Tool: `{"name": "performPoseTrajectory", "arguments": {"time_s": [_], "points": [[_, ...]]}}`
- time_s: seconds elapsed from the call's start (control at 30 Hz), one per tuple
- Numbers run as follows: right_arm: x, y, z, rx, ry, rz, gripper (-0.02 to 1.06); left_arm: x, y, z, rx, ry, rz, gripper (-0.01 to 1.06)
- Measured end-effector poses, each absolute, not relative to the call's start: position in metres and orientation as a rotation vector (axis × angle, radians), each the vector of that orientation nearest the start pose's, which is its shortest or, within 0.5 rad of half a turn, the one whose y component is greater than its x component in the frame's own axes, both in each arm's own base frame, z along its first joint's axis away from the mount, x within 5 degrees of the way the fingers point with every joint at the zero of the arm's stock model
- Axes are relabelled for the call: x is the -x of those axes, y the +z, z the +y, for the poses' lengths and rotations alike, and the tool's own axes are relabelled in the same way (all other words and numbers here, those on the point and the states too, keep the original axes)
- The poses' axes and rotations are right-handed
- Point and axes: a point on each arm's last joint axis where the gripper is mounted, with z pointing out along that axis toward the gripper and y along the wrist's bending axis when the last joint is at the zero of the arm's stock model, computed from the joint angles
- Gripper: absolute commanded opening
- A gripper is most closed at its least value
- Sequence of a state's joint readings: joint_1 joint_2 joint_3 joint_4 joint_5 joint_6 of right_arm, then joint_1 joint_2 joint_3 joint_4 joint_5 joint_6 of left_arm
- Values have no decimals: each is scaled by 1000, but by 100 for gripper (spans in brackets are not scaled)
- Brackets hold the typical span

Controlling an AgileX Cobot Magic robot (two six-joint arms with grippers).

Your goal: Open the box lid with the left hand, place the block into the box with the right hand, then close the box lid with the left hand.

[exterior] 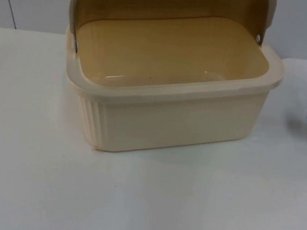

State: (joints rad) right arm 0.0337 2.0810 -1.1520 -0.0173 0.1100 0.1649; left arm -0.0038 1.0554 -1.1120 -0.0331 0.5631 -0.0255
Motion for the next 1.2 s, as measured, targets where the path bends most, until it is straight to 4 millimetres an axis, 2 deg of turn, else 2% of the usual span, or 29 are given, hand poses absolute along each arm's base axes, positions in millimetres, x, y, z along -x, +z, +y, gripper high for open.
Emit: {"name": "performPoseTrajectory", "arguments": {"time_s": [0.13, 0.2, 0.3, 0.33, 0.43, 0.47, 0.5, 0.53, 0.7, 0.87, 0.97, 1.0, 1.07, 1.13, 1.17, 1.2], "points": [[-407, 103, 14, -145, 70, 2526, 104, -222, 408, -2, 38, -55, 1990, 105], [-407, 102, 14, -146, 69, 2534, 100, -222, 408, -2, 38, -55, 1990, 105], [-405, 100, 13, -147, 67, 2555, 75, -222, 408, -2, 38, -55, 1990, 105], [-405, 99, 13, -147, 65, 2564, 75, -222, 408, -2, 38, -55, 1990, 105], [-403, 98, 13, -149, 63, 2585, 31, -223, 408, -2, 38, -55, 1989, 105], [-403, 98, 13, -149, 63, 2585, 11, -223, 408, -2, 38, -55, 1989, 105], [-403, 98, 13, -152, 63, 2588, 11, -223, 408, -2, 38, -55, 1989, 105], [-402, 98, 13, -171, 67, 2598, 0, -223, 408, -2, 38, -55, 1989, 105], [-401, 99, 13, -207, 75, 2608, 0, -223, 408, -2, 38, -55, 1989, 105], [-399, 111, 13, -216, 75, 2613, 0, -223, 409, -2, 38, -55, 1987, 105], [-399, 135, 13, -207, 82, 2555, 0, -223, 409, -2, 38, -55, 1987, 105], [-399, 135, 13, -207, 82, 2555, 0, -223, 409, -2, 38, -55, 1987, 105], [-399, 160, 13, -176, 81, 2493, 0, -223, 409, -2, 38, -55, 1985, 105], [-403, 195, 13, -140, 78, 2412, 0, -223, 410, -2, 38, -55, 1975, 105], [-403, 195, 13, -140, 78, 2412, 0, -223, 410, -2, 38, -55, 1975, 105], [-404, 213, 13, -129, 78, 2373, 0, -223, 410, -2, 38, -55, 1970, 105]]}}
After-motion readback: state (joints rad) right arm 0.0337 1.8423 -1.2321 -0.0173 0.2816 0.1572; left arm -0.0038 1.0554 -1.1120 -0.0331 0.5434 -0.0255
